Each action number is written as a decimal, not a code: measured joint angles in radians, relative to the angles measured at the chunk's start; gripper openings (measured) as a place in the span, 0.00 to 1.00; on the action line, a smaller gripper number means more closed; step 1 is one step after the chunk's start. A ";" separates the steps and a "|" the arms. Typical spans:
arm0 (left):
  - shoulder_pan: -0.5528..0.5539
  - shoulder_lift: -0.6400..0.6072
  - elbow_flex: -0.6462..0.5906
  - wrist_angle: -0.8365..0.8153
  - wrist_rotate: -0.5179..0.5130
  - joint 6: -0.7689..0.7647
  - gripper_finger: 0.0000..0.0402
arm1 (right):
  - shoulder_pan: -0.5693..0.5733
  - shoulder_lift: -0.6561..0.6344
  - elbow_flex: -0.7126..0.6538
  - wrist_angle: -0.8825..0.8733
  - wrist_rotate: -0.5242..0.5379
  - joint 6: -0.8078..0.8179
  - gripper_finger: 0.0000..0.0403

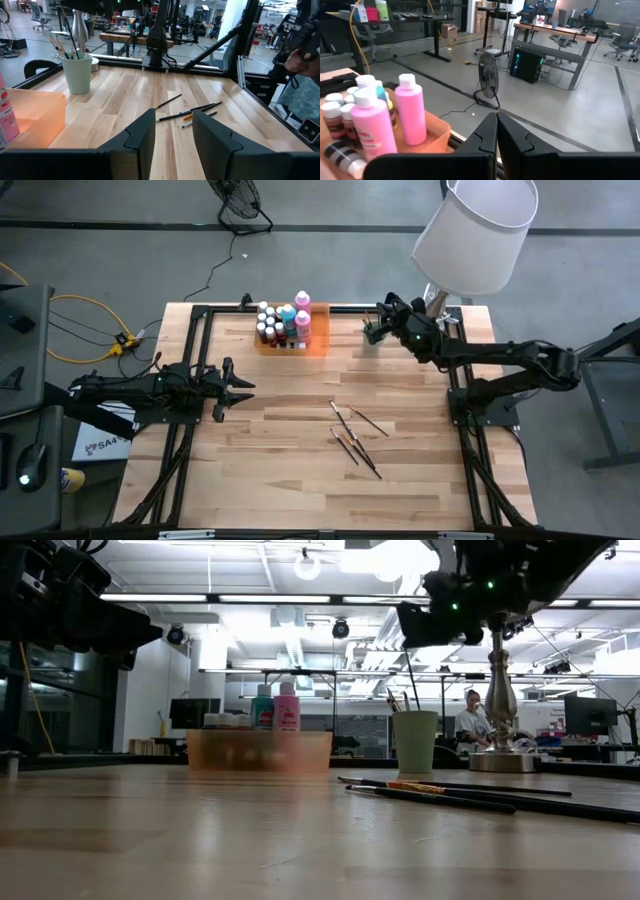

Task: Pick & Place Paint Supplies
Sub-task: Put the gold paint brush into the green cup

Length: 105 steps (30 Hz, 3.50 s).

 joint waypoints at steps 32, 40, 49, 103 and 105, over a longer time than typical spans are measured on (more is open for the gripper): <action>0.000 0.000 0.000 0.000 0.000 0.000 0.31 | 0.082 -0.195 -0.062 -0.224 -0.159 0.081 0.50; 0.000 0.000 0.000 0.000 0.000 0.000 0.31 | 0.247 -0.228 -0.062 -0.366 -0.162 0.144 0.49; 0.000 0.000 0.000 0.000 0.000 0.000 0.31 | 0.441 -0.228 -0.062 -0.473 -0.161 0.252 0.49; 0.000 0.000 0.000 0.000 0.000 0.000 0.31 | 0.721 0.195 0.215 -0.614 -0.350 0.607 0.49; 0.000 0.000 0.000 0.000 0.000 0.000 0.31 | 0.721 0.195 0.243 -0.670 -0.349 0.628 0.49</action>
